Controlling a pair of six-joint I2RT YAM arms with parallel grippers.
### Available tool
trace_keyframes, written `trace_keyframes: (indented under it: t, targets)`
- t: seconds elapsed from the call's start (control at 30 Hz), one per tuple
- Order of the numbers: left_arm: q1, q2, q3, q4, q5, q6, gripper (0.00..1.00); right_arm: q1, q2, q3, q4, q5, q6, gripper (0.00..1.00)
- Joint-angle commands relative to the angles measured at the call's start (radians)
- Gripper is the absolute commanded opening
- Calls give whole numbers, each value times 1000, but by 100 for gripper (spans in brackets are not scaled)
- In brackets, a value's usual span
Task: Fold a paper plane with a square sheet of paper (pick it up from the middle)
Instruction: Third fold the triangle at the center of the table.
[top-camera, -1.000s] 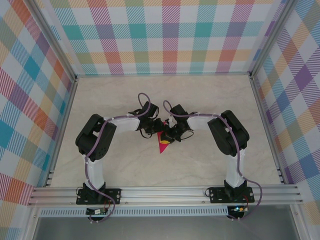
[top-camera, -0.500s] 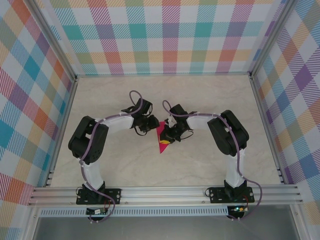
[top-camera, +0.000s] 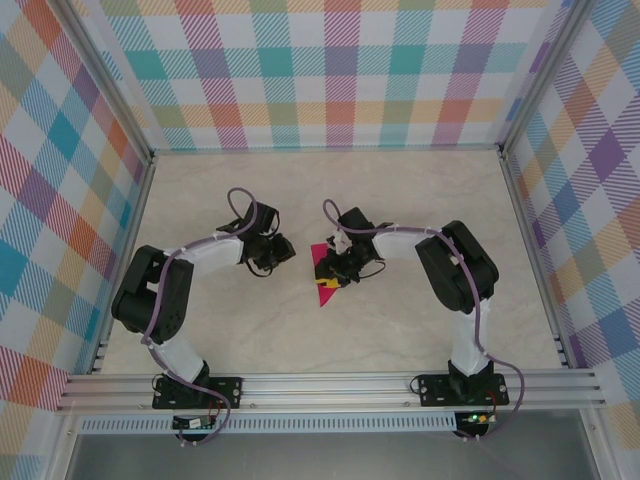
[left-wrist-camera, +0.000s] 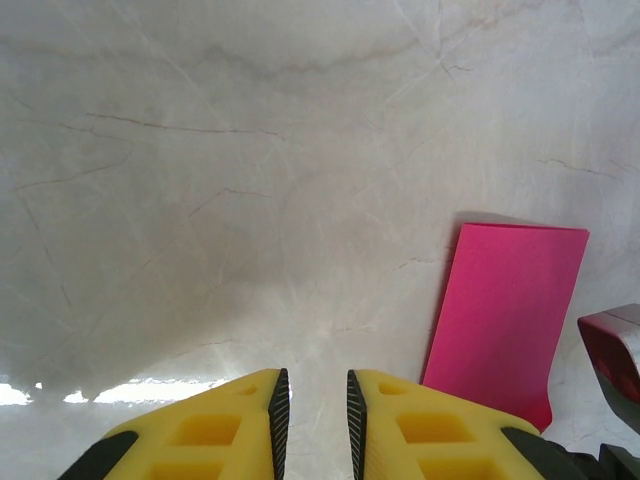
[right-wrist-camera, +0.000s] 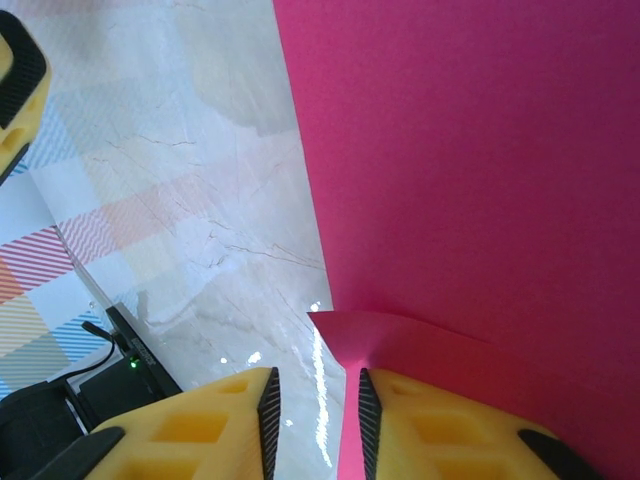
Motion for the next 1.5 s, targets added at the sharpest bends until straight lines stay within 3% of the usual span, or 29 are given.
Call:
trace_keyframes:
  t: [0.0, 0.4, 0.57, 0.87, 1.47]
  targets:
    - [13, -30, -28, 3, 40, -16, 25, 0, 21, -44, -5, 81, -7, 26]
    - [-8, -82, -89, 97, 157, -22, 24, 1, 22, -57, -14, 99, -10, 0]
    - [-58, -76, -101, 119, 187, -30, 21, 1, 23, -62, -28, 109, -11, 0]
    - [-134, 10, -87, 180, 236, -51, 0, 0, 30, -63, -32, 112, -9, 0]
    - [-167, 85, -52, 215, 232, -69, 0, 0, 28, -60, -32, 110, -6, 0]
